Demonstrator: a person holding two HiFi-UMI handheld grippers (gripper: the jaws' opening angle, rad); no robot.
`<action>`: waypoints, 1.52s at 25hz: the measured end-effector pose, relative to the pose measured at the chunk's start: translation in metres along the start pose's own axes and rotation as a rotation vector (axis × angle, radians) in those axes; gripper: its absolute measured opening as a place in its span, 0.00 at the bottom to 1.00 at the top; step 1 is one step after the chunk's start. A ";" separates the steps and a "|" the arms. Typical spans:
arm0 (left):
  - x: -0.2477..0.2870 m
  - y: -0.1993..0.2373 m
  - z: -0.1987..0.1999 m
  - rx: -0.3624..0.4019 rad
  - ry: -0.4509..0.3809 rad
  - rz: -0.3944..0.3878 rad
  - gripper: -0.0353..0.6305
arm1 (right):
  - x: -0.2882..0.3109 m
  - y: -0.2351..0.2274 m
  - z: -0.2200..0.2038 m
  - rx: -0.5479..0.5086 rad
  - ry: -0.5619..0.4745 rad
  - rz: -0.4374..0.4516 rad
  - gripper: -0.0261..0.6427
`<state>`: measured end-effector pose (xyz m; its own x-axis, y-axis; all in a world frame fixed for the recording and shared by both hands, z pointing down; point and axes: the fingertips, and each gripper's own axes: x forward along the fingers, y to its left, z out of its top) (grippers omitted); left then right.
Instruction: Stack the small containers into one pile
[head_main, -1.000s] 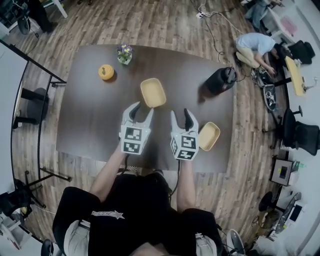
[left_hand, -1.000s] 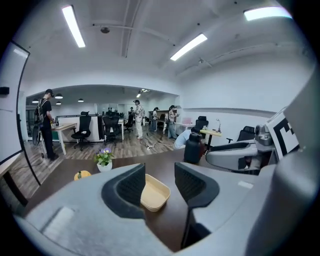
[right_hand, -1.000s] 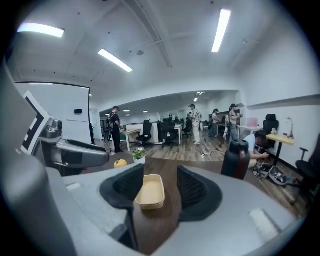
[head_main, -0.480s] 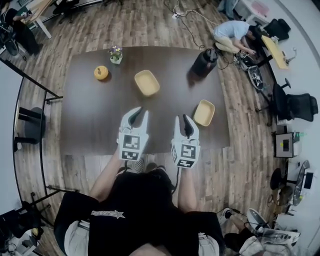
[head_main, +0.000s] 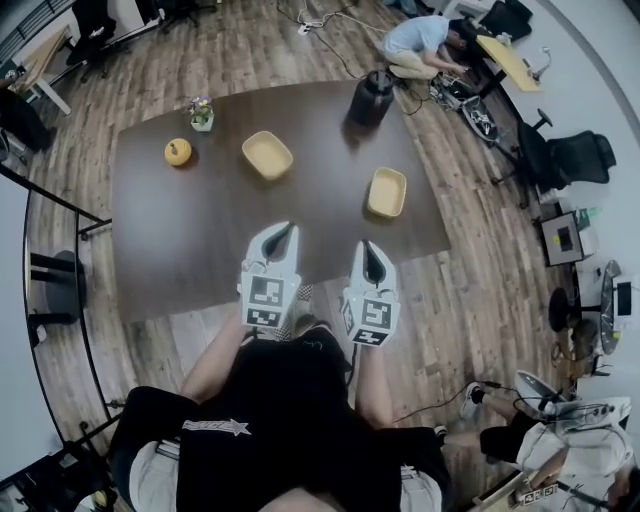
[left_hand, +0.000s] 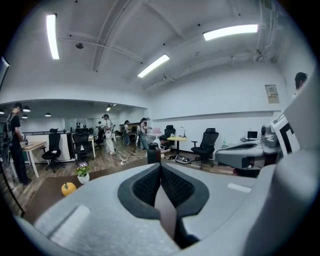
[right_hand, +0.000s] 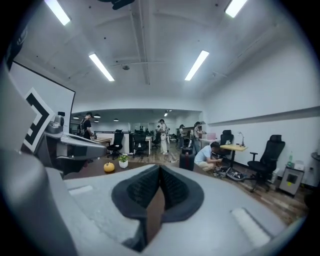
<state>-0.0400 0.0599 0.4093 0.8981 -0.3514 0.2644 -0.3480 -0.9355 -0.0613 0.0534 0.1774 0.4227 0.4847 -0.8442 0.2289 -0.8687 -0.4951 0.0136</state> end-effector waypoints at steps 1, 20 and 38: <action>0.001 -0.006 0.002 0.005 -0.003 -0.016 0.07 | -0.004 -0.004 0.000 0.000 -0.001 -0.014 0.05; 0.114 -0.108 0.025 0.049 0.011 -0.235 0.07 | -0.002 -0.144 -0.014 0.063 0.040 -0.232 0.05; 0.273 -0.151 -0.056 -0.131 0.320 -0.239 0.45 | 0.124 -0.238 -0.109 0.247 0.268 -0.076 0.30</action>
<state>0.2425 0.1072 0.5442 0.8361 -0.0769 0.5432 -0.1903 -0.9693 0.1557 0.3092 0.2130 0.5535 0.4749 -0.7352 0.4837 -0.7646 -0.6169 -0.1869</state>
